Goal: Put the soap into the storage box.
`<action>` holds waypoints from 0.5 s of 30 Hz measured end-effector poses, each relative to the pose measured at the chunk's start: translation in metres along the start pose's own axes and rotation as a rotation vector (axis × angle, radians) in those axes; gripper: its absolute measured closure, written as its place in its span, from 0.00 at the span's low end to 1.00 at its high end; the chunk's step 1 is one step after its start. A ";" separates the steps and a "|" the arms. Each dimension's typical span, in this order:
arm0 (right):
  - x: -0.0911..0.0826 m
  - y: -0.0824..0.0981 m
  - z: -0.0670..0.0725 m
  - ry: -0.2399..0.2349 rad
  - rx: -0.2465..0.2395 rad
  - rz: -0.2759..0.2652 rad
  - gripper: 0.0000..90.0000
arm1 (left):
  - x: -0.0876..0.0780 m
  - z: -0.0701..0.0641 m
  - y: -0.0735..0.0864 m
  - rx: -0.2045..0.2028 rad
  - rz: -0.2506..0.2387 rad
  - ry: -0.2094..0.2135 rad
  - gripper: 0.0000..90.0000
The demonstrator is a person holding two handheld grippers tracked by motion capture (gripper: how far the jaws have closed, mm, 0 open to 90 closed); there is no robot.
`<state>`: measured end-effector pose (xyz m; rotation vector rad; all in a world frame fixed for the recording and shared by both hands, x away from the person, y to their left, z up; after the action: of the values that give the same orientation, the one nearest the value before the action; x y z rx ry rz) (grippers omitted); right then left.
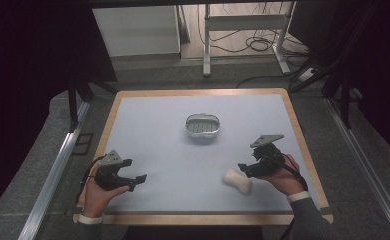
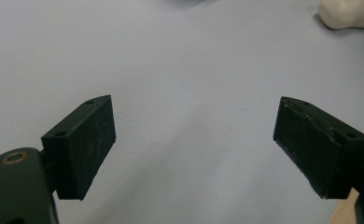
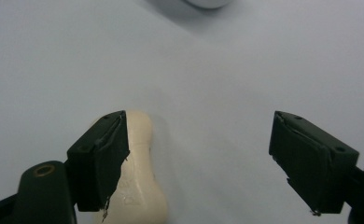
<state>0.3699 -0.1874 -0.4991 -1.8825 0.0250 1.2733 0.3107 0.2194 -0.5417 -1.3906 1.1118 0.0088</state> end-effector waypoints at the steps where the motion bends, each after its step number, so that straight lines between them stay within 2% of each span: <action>1: 0.001 0.000 0.002 -0.002 -0.007 0.007 0.22 | 0.000 0.000 0.000 0.000 0.000 0.001 0.15; 6: 0.002 -0.001 0.013 -0.022 -0.040 0.038 0.25 | -0.001 0.000 0.000 -0.003 -0.004 0.004 0.15; 12: 0.012 0.001 0.026 -0.072 -0.078 0.127 0.28 | -0.002 -0.001 -0.001 -0.002 -0.007 0.007 0.15; 15: 0.015 0.001 0.029 -0.082 -0.088 0.150 0.28 | -0.002 -0.001 -0.001 -0.001 -0.007 0.007 0.15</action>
<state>0.3545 -0.1630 -0.5152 -1.9308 0.0698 1.4741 0.3099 0.2197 -0.5400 -1.3969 1.1129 -0.0007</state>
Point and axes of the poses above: each handheld gripper's, and its own axes: x roughly forward along the jaws, y roughly out of its underside, z roughly to its left, the point moved 6 cm from there along x, roughly forward along the jaws, and after that the axes turned 5 degrees about -x, right-handed, at the moved point
